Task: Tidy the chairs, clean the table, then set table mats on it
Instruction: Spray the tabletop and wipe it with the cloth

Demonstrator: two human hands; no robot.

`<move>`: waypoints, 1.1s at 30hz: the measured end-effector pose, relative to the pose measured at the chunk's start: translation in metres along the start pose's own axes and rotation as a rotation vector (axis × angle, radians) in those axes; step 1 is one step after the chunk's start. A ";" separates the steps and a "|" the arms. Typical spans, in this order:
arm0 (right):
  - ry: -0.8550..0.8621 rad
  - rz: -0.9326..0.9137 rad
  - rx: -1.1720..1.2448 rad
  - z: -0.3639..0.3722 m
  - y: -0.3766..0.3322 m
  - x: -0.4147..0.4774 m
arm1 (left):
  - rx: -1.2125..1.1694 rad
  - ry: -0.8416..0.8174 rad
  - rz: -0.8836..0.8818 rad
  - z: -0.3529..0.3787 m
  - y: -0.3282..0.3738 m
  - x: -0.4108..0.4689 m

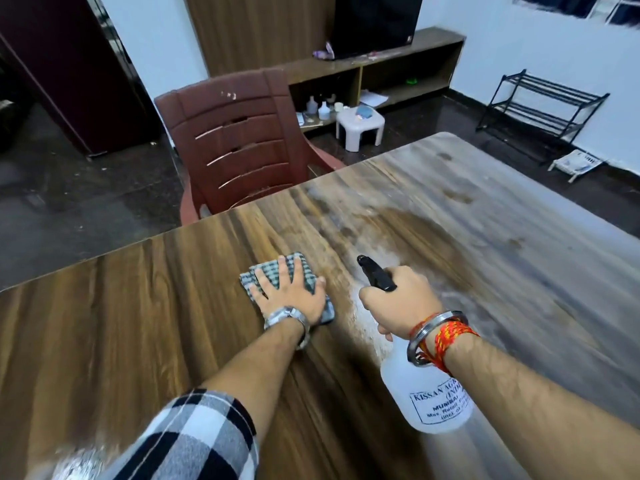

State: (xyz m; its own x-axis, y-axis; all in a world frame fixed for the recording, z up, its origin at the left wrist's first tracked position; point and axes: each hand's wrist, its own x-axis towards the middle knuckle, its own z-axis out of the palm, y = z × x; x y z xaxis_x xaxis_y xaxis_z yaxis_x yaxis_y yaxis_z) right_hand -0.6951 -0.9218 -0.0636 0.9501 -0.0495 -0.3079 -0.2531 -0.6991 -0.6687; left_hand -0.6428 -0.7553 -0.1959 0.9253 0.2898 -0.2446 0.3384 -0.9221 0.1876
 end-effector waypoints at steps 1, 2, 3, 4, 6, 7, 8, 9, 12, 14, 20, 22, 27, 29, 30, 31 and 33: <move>0.004 0.002 -0.008 0.001 -0.002 0.013 | 0.008 0.006 0.005 -0.005 0.000 0.027; 0.006 0.000 -0.016 0.001 -0.003 0.025 | 0.014 0.008 0.013 -0.010 0.000 0.053; 0.004 0.000 -0.023 0.001 -0.005 0.033 | 0.021 0.009 0.021 -0.016 0.000 0.074; 0.002 0.000 -0.031 0.002 -0.007 0.044 | 0.028 0.009 0.029 -0.020 0.000 0.097; 0.002 0.001 -0.043 0.003 -0.008 0.063 | 0.054 0.019 0.040 -0.026 -0.002 0.134; 0.003 -0.001 -0.044 0.004 -0.008 0.071 | 0.064 0.026 0.045 -0.028 -0.003 0.149; 0.004 -0.005 -0.046 0.003 -0.008 0.077 | 0.067 0.033 0.048 -0.031 -0.006 0.163; 0.001 -0.005 -0.046 0.002 -0.008 0.083 | 0.066 0.032 0.049 -0.034 -0.007 0.177; 0.003 0.006 -0.048 -0.006 -0.002 0.096 | 0.079 0.024 0.048 -0.043 -0.009 0.214; 0.022 0.015 -0.054 -0.012 0.003 0.099 | 0.115 0.026 0.064 -0.046 -0.011 0.229; 0.050 0.039 -0.061 -0.031 0.024 0.089 | 0.166 0.012 0.113 -0.043 0.003 0.222; 0.046 0.055 -0.049 -0.035 0.031 0.083 | 0.206 0.019 0.220 -0.036 0.022 0.201; 0.040 0.090 -0.033 -0.046 0.043 0.059 | 0.220 -0.002 0.365 -0.015 0.062 0.131; 0.045 0.089 -0.018 -0.050 0.048 0.046 | 0.220 -0.020 0.419 -0.008 0.070 0.106; 0.046 0.092 -0.011 -0.053 0.051 0.039 | 0.226 -0.025 0.454 -0.004 0.074 0.093; 0.047 0.098 -0.003 -0.056 0.055 0.030 | 0.235 -0.030 0.489 0.001 0.078 0.079; 0.036 0.107 0.014 -0.061 0.062 0.015 | 0.251 -0.036 0.547 0.010 0.083 0.053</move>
State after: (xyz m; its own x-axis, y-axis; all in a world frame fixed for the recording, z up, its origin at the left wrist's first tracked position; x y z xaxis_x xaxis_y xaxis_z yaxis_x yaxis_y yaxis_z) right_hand -0.6856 -1.0092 -0.0689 0.9232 -0.1493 -0.3541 -0.3563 -0.6781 -0.6429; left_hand -0.5677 -0.8193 -0.2024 0.9460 -0.2480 -0.2087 -0.2393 -0.9687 0.0664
